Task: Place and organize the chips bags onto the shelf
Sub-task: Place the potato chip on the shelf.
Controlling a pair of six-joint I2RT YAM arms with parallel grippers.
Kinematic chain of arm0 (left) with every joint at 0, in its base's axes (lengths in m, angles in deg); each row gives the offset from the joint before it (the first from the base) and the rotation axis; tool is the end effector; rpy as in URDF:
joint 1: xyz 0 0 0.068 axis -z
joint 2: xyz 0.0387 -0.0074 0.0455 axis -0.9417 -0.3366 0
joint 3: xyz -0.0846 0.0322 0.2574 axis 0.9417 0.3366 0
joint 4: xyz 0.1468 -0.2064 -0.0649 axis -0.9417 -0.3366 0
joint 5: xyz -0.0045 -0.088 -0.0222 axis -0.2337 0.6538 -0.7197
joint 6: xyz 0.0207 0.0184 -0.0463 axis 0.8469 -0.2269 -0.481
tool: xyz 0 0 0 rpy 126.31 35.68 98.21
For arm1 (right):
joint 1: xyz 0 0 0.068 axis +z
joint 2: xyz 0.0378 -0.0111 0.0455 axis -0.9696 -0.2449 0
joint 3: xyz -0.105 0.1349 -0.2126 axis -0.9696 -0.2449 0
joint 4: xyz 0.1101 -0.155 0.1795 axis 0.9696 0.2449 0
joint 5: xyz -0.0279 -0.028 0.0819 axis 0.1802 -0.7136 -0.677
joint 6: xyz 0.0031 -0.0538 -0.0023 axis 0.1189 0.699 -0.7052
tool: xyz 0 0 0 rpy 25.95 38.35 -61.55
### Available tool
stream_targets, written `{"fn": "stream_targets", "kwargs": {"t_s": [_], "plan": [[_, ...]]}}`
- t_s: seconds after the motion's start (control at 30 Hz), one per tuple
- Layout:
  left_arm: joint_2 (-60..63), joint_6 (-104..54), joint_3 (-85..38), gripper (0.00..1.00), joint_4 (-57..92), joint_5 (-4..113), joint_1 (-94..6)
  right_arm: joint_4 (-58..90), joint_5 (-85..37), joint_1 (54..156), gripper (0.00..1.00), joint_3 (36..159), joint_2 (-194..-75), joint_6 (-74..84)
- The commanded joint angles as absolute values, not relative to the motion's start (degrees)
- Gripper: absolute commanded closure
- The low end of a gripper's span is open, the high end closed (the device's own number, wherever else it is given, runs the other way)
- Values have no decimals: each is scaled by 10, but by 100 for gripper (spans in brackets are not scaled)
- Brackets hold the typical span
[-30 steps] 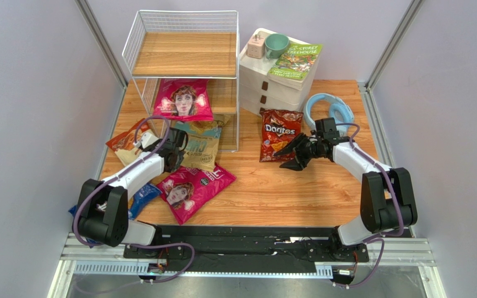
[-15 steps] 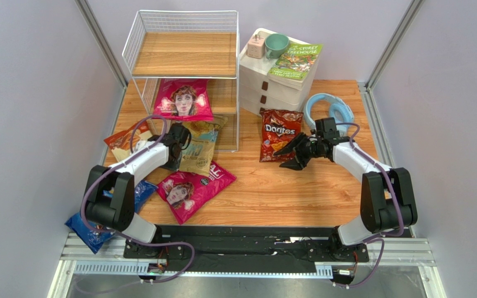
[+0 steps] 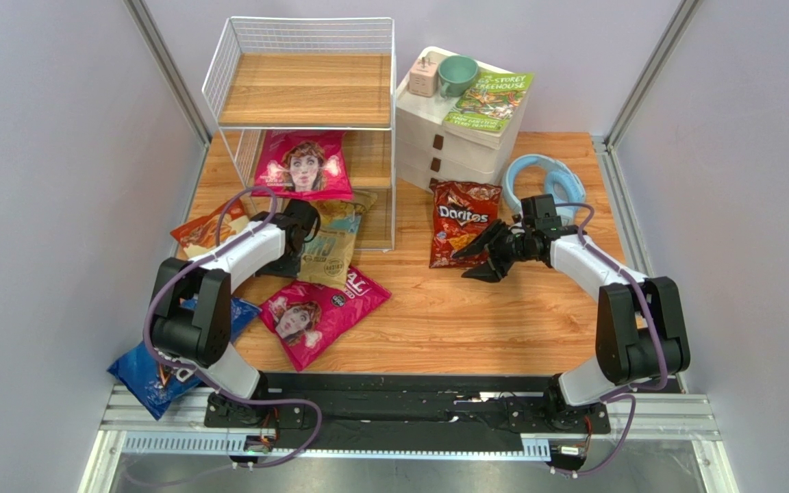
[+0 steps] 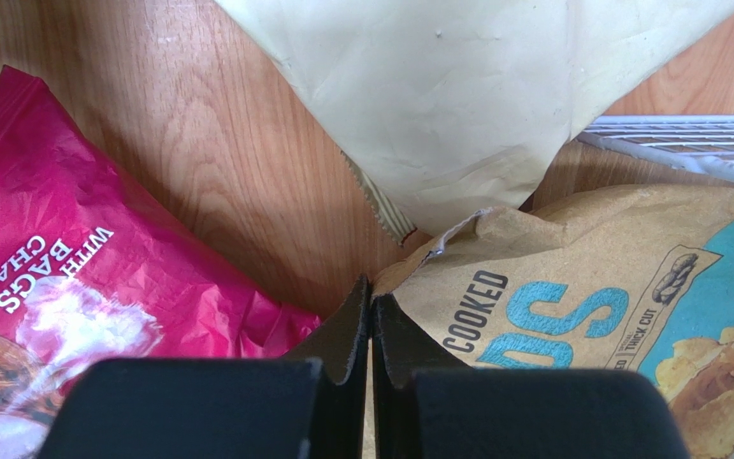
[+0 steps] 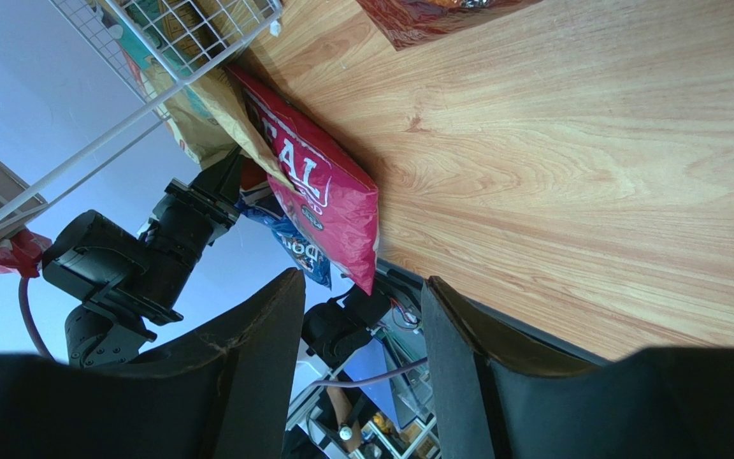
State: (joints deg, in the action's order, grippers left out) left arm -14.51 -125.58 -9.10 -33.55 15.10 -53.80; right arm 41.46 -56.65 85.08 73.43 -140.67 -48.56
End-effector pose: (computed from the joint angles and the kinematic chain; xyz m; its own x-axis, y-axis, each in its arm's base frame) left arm 0.2708 -0.0612 0.1861 0.1886 -0.8840 -0.4277 -0.9503 -0.0543 -0.3066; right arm 0.2816 0.0692 0.1943 -0.8015 0.5429 0.2508 0.5388 0.4735 0.6968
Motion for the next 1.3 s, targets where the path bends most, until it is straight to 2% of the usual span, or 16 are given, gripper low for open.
{"fn": "stream_targets", "kwargs": {"t_s": [0.0,0.17,0.47,0.73,0.8,0.9,1.0,1.03,1.07,1.13,1.27], "plan": [[-149,-1410,-109,100,-350,141,-535,416,-580,853,47,763,-1408,-474],[-157,-1458,-119,100,-384,113,-537,422,-581,853,47,763,-1407,-471],[-154,-1427,-142,100,-381,85,-567,422,-581,854,47,760,-1406,-469],[-145,-1307,-181,100,-366,90,-576,411,-584,854,47,757,-1405,-474],[-136,-1283,-180,96,-359,96,-574,406,-583,854,47,754,-1406,-479],[-122,-1221,-173,85,-348,115,-573,387,-586,854,47,750,-1407,-490],[-112,-1168,-174,70,-339,133,-573,369,-590,855,47,756,-1414,-493],[-108,-1151,-175,59,-337,146,-573,354,-600,855,47,758,-1416,-493],[-105,-1134,-177,58,-333,153,-573,352,-602,858,47,762,-1421,-493],[-101,-1088,-179,44,-333,178,-573,349,-608,866,46,780,-1422,-479],[-79,-1030,-162,32,-329,221,-571,337,-618,930,43,821,-1421,-457]]}}
